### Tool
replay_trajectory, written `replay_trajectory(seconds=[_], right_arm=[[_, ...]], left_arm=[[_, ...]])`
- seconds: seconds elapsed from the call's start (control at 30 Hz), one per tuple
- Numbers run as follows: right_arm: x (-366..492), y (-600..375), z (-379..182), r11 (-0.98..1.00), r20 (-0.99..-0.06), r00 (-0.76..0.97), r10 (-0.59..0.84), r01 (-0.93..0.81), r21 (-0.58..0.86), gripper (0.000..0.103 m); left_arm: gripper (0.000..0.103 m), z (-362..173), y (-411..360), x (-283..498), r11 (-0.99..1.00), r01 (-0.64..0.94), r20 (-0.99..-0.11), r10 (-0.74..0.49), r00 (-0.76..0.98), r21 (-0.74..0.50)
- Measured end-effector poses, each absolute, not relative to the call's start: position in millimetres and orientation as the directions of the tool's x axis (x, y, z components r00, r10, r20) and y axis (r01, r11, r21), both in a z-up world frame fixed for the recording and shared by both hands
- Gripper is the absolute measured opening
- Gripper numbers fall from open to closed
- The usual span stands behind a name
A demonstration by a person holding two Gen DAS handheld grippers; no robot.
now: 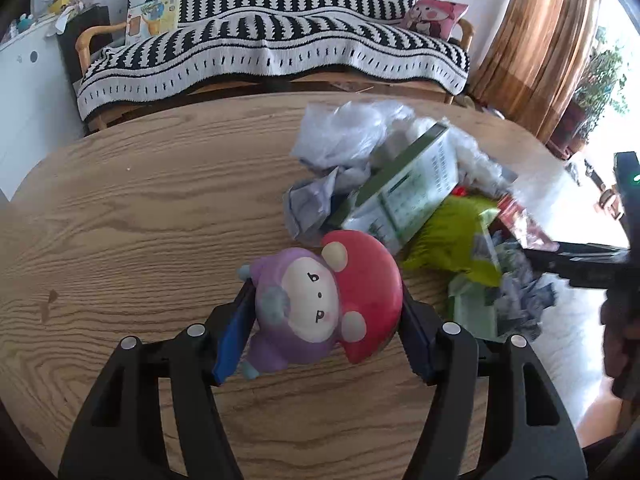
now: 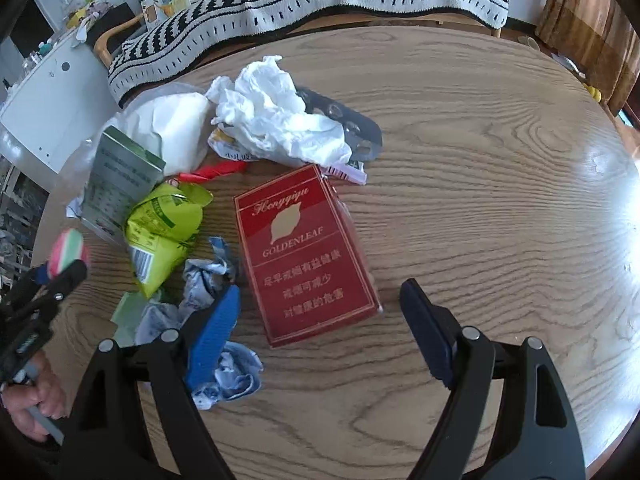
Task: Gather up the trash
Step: 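Grasp the mushroom toy with the left tool while the right tool grasps the red cigarette pack, then carry both items over the bin and open both tools to drop them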
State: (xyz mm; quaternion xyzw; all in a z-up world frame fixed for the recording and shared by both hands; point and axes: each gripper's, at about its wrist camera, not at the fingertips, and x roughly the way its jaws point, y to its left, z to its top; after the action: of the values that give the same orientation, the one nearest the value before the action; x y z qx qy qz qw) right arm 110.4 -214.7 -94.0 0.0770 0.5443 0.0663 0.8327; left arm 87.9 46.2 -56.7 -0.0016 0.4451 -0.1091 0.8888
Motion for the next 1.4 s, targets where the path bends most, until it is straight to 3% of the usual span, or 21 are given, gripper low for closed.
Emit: replay_trajectory(seconds=[0.07, 0.1, 0.13, 0.63, 0.97, 1.4], right_arm=[[111, -211, -94, 0.982, -0.897, 0.402, 0.182, -0.04, 0.182, 0.078], [111, -210, -94, 0.984, -0.897, 0.405, 0.177, -0.042, 0.175, 0.066], [110, -209, -93, 0.985, -0.897, 0.407, 0.172, -0.046, 0.167, 0.064], [41, -278, -36, 0.973, -0.836, 0.513, 0.195, 0.005, 0.23, 0.06], [-51, -409, -10, 0.936, -0.793, 0.606, 0.056, 0.245, 0.253, 0.06], [-180, -579, -52, 0.753, -0.84, 0.527, -0.13, 0.604, 0.262, 0.06]], left_arm=[[0.064, -51, 42, 85, 0.974, 0.198, -0.784, -0.204, 0.586, -0.106], [0.064, -48, 40, 84, 0.973, 0.202, -0.782, -0.209, 0.587, -0.109], [0.064, -45, 37, 82, 0.972, 0.208, -0.779, -0.214, 0.589, -0.11], [0.063, -21, -48, 58, 0.935, 0.33, -0.753, -0.308, 0.582, -0.128], [0.063, -14, -175, 27, 0.843, 0.515, -0.74, -0.445, 0.504, -0.156], [0.063, -27, -358, -51, 0.636, 0.752, -0.738, -0.59, 0.328, -0.173]])
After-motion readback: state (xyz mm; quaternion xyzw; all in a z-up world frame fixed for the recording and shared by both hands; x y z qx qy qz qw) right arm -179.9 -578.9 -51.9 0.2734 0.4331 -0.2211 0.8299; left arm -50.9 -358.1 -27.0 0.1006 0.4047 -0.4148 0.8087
